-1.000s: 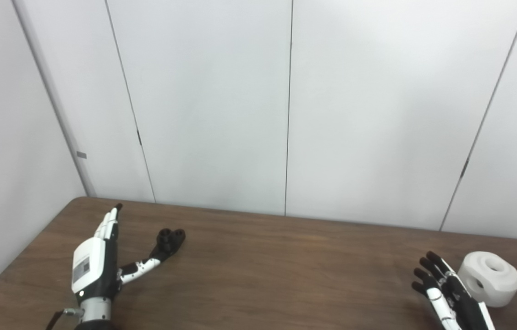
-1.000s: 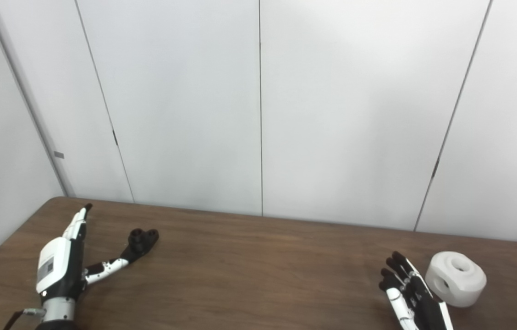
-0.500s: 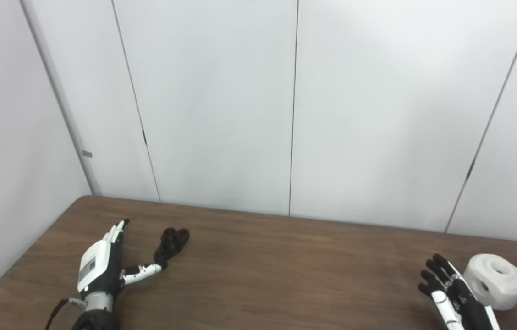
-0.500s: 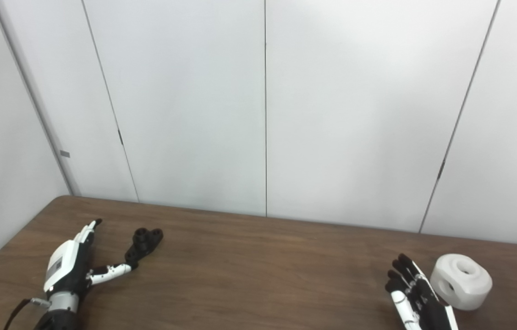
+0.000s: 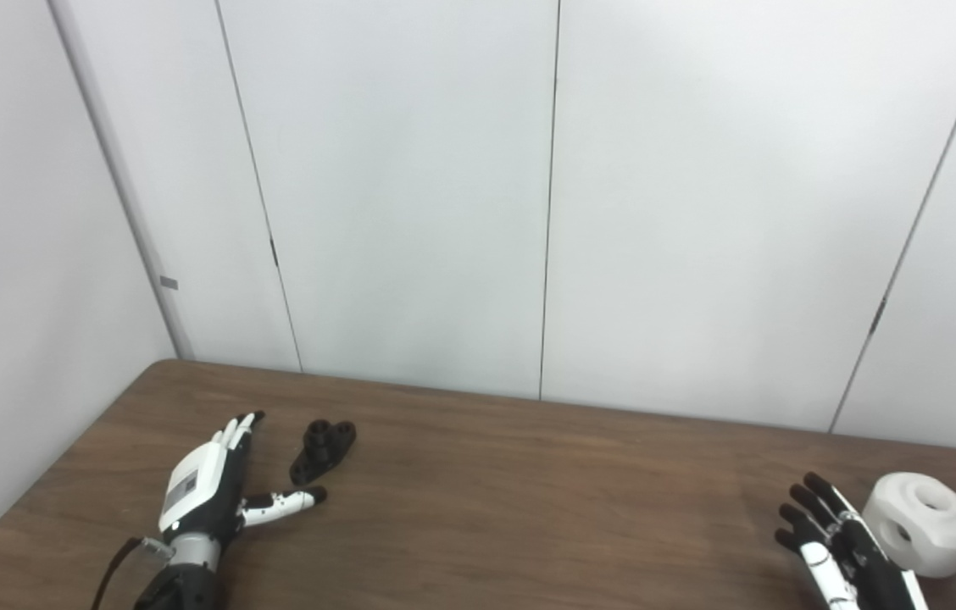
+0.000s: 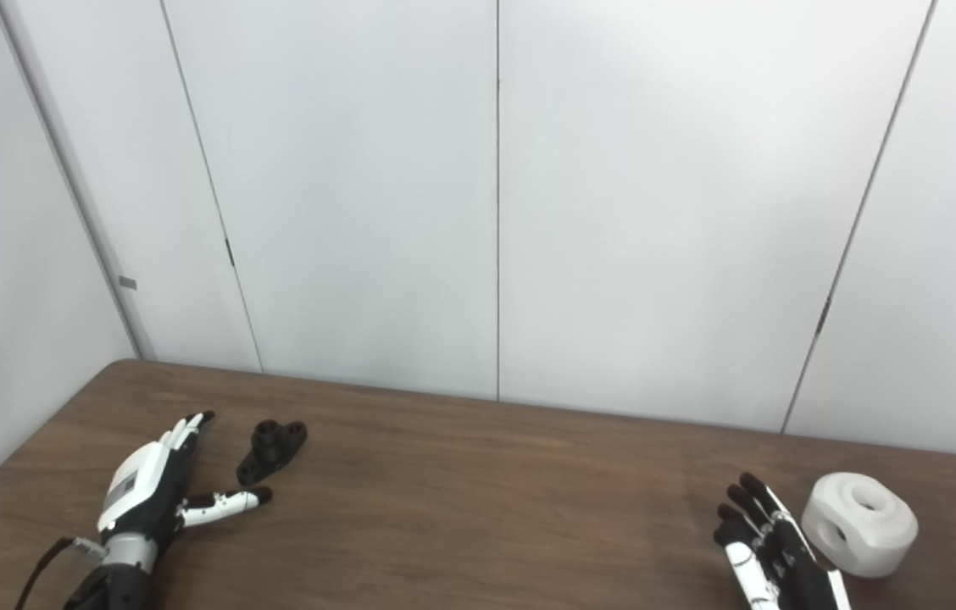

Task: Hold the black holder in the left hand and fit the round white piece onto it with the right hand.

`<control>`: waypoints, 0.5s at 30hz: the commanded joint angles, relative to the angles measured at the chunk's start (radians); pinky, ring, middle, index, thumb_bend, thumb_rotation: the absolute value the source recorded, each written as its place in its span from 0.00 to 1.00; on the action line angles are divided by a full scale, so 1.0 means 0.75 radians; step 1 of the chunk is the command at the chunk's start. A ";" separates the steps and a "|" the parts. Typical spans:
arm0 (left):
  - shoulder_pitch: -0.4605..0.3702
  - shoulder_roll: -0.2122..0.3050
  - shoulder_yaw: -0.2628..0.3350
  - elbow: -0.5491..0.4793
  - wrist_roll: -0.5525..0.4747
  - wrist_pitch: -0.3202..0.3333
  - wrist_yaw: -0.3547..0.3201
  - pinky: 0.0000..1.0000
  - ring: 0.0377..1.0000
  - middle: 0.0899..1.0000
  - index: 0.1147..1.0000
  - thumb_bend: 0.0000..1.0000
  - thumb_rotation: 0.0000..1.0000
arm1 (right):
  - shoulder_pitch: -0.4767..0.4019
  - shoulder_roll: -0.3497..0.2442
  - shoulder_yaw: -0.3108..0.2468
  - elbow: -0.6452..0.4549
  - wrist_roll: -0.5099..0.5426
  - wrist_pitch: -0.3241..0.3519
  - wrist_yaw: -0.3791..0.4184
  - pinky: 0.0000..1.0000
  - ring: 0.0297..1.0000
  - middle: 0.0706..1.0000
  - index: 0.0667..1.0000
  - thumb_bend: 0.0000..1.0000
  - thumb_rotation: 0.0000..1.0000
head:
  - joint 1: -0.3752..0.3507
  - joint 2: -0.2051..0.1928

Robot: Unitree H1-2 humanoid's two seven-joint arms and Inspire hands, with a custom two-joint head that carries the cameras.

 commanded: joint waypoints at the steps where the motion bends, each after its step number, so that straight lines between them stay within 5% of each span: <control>1: -0.027 0.013 -0.022 0.008 -0.019 0.022 -0.054 0.98 1.00 1.00 0.95 1.00 0.41 | -0.022 0.008 -0.002 -0.040 0.007 -0.015 0.007 0.78 0.83 0.85 0.85 0.34 0.53 | -0.001 0.001; 15: -0.057 0.003 -0.042 0.046 -0.031 0.000 -0.028 0.90 0.97 0.96 0.88 1.00 0.38 | -0.021 0.014 0.002 -0.037 0.004 -0.034 0.007 0.77 0.83 0.85 0.85 0.37 0.56 | -0.020 0.010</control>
